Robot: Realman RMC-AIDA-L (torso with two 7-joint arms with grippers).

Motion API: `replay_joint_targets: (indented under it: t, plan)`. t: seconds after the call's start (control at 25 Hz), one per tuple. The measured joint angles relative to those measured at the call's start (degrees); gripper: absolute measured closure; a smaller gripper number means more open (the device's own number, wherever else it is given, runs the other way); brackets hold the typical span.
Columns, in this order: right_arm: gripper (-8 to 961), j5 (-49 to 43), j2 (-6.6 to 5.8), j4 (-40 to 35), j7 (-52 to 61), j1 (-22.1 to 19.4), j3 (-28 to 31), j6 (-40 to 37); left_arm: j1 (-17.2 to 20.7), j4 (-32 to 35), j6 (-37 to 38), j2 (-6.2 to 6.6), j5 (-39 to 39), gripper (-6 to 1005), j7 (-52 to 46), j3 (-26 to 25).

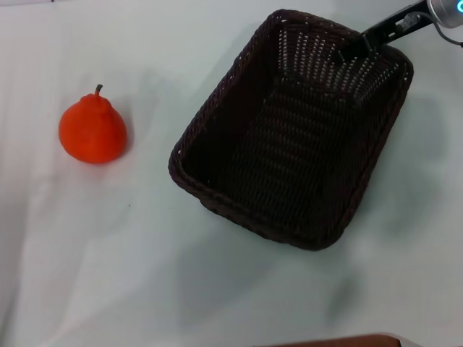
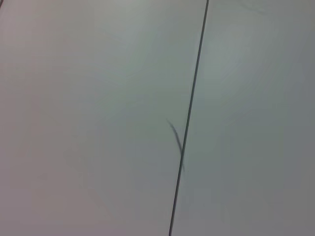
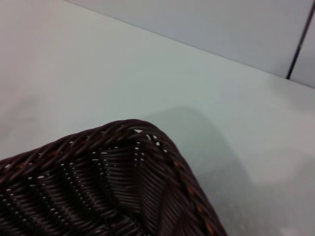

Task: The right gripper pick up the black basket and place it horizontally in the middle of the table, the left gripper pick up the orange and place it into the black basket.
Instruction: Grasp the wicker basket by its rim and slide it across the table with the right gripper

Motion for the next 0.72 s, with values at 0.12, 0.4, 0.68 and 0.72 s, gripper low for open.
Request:
replay_joint_targets:
  t: [0.12,0.4,0.68,0.72]
  plan:
    - [143,1.2,0.16,-0.5,-0.8,-0.3,-0.1,0.7,-0.1,0.0,0.0,0.00,0.0,90,0.0,0.0]
    - [457,1.6,0.19,-0.5,-1.5,-0.4,-0.2,1.4,-0.2,0.0,0.0,0.00,0.0,90,0.0,0.0]
    - [611,2.0,0.17,-1.0,-1.0,-0.8,0.3,2.6,-0.1,0.0,0.2,0.03,0.0,91,0.0,0.0]
    - [620,3.3,0.14,-2.7,0.9,-1.7,0.4,4.1,0.0,-0.1,0.1,0.04,0.0,91,0.0,0.0]
